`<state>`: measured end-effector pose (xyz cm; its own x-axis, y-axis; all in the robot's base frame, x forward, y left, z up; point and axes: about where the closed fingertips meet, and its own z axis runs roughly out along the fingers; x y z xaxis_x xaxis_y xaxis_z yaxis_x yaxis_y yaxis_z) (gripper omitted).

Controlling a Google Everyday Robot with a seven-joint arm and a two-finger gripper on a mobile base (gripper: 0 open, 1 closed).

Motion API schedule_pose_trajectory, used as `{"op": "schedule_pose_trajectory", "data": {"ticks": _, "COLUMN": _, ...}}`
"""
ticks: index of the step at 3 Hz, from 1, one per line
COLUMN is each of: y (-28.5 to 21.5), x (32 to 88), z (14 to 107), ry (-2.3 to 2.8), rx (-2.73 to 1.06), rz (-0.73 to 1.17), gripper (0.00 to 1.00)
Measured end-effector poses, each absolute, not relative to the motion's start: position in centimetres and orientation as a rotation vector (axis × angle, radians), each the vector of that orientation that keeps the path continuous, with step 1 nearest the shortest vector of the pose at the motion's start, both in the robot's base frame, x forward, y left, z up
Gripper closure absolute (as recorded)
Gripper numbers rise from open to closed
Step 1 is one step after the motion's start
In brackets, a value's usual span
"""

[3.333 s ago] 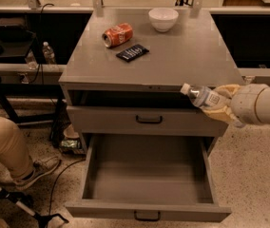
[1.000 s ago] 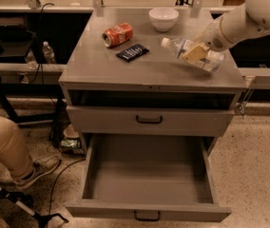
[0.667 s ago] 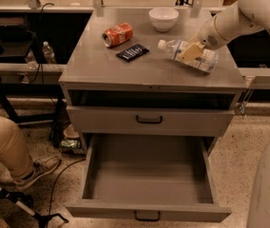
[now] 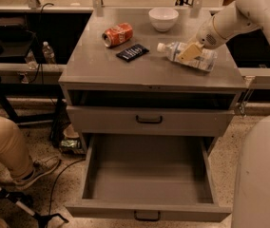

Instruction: Pick blue plastic bottle from middle drawer and place on counter

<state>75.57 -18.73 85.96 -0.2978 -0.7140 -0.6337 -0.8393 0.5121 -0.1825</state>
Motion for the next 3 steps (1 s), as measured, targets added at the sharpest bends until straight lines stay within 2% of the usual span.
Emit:
{"op": "schedule_pose_trajectory", "data": {"ticks": 1, "y": -19.3, "x": 75.8, "z": 86.1, "ry": 2.084, "rx": -1.243, "rz": 0.259, "gripper": 0.00}}
{"op": "schedule_pose_trajectory", "data": {"ticks": 2, "y": -20.3, "x": 75.8, "z": 86.8, "ry": 2.081, "rx": -1.207, "rz": 0.262, "gripper": 0.00}}
{"op": "schedule_pose_trajectory", "data": {"ticks": 3, "y": -24.8, "x": 75.5, "z": 88.6, "ry": 2.084, "rx": -1.045, "rz": 0.200, "gripper": 0.00}}
